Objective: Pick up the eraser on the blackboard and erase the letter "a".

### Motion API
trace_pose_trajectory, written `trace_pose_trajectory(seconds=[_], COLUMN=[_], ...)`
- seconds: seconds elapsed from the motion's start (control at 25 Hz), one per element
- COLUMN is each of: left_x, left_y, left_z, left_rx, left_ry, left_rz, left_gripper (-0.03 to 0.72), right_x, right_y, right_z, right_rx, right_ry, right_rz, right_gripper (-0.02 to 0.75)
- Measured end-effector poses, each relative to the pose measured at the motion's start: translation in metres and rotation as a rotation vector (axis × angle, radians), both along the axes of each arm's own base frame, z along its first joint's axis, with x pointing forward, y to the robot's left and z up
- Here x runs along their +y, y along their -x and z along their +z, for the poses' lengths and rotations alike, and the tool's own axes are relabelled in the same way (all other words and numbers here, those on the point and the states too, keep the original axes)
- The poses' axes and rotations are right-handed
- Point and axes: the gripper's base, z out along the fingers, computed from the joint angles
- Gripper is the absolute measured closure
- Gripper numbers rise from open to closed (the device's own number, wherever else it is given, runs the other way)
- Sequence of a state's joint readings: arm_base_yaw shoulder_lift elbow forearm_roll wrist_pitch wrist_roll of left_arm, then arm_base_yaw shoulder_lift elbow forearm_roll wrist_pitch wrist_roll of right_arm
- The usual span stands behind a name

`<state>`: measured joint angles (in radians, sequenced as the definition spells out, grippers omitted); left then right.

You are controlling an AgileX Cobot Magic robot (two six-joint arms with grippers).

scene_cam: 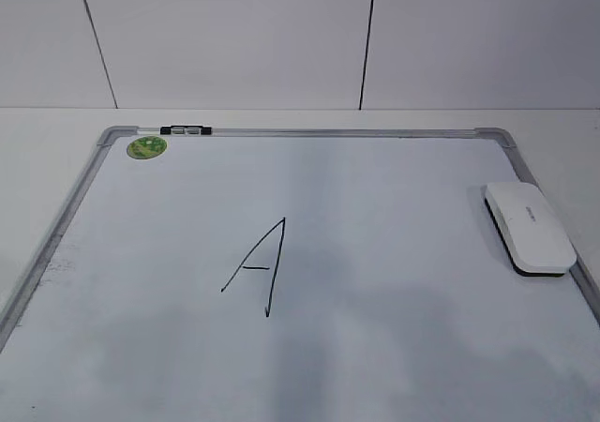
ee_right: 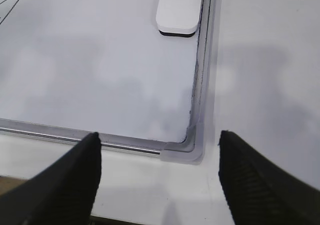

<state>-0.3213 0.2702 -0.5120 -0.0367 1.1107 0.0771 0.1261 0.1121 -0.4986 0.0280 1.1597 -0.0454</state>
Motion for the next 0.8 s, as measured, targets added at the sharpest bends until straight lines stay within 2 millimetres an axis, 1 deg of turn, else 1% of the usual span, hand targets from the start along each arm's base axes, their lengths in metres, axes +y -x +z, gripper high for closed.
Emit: trace_pose_trajectory(seconds=[0.6, 0.72, 0.8], left_x=[-0.0009, -0.001, -0.0008], left_y=[-0.0003, 0.0009, 0.0051], left_z=[-0.0001, 0.0001, 0.0005], left_rx=[-0.002, -0.009, -0.031], left_ry=[0.011, 0.015, 0.023], left_rz=[-0.003, -0.013, -0.053], left_gripper=[0.349, 0.36, 0.373], right_x=[-0.0004, -0.0004, -0.0007], right_y=[-0.0008, -0.0008, 0.0004], right_z=[0.001, 0.0011, 0.0011], right_rx=[-0.013, -0.015, -0.024], right_ry=[0.004, 0.003, 0.004], right_rz=[-0.002, -0.002, -0.003], right_gripper=[0.155, 0.155, 0.155])
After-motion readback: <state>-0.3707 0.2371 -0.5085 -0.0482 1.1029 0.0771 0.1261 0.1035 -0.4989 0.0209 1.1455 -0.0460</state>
